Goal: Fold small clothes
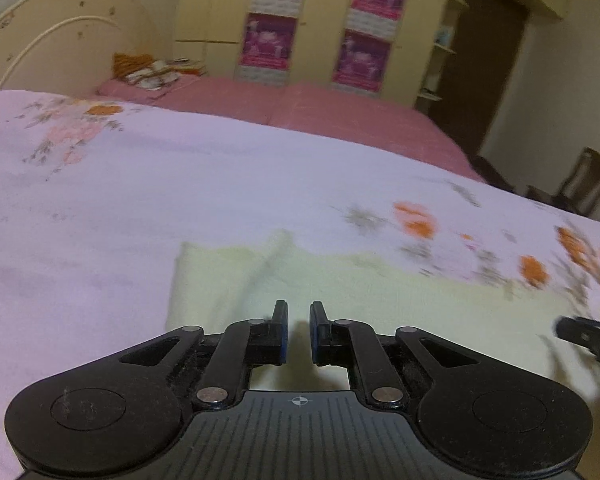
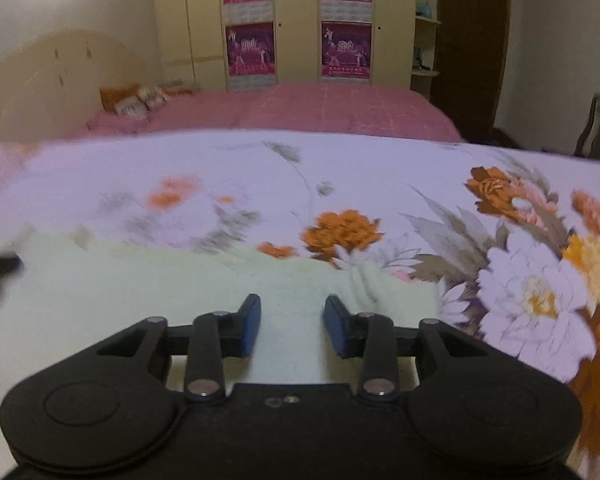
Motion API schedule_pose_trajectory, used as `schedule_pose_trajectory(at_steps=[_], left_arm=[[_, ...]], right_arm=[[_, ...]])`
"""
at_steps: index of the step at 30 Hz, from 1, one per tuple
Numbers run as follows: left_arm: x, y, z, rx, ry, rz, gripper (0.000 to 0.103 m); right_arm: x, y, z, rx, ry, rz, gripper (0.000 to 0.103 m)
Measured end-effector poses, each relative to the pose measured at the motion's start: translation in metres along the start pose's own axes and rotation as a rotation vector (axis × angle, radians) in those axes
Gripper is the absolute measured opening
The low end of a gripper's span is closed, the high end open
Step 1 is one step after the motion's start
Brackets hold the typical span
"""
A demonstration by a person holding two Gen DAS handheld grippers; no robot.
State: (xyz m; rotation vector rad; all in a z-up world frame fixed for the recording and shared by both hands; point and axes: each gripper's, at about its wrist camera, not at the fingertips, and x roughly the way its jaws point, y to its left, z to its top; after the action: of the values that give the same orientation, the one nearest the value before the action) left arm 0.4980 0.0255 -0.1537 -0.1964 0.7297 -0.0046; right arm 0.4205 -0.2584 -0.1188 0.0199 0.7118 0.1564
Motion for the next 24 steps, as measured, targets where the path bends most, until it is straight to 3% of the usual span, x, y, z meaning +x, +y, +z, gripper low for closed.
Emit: schedule_pose_trajectory(at_steps=[3, 7, 8, 13, 17, 22, 24], left_arm=[[-0.015, -0.008, -0.011, 0.003, 0.033, -0.038, 0.009], [-0.022, -0.026, -0.029, 0.078, 0.057, -0.053, 0.012], [-0.023, -0.027, -0.032, 0.077, 0.056, -0.05, 0.018], [-0.023, -0.019, -0.038, 0.094, 0.051, -0.049, 0.021], [-0.026, -0.018, -0.038, 0.085, 0.055, -0.029, 0.021], [-0.034, -0.025, -0.038, 0.097, 0.062, 0.008, 0.021], [-0.043, -0.025, -0.04, 0.093, 0.049, 0.022, 0.023]], right_arm=[[-0.02, 0.017, -0.006, -0.007, 0.0, 0.055, 0.036], [-0.028, 0.045, -0.018, -0.051, 0.02, 0.105, 0.034], [-0.028, 0.05, -0.022, -0.068, 0.028, 0.104, 0.034], [-0.023, 0.046, -0.04, -0.13, 0.038, 0.005, 0.035], [-0.027, 0.022, -0.038, -0.069, 0.051, -0.063, 0.035], [-0.039, 0.02, -0.038, -0.044, 0.074, -0.073, 0.038], [-0.051, 0.025, -0.039, -0.022, 0.06, -0.038, 0.038]])
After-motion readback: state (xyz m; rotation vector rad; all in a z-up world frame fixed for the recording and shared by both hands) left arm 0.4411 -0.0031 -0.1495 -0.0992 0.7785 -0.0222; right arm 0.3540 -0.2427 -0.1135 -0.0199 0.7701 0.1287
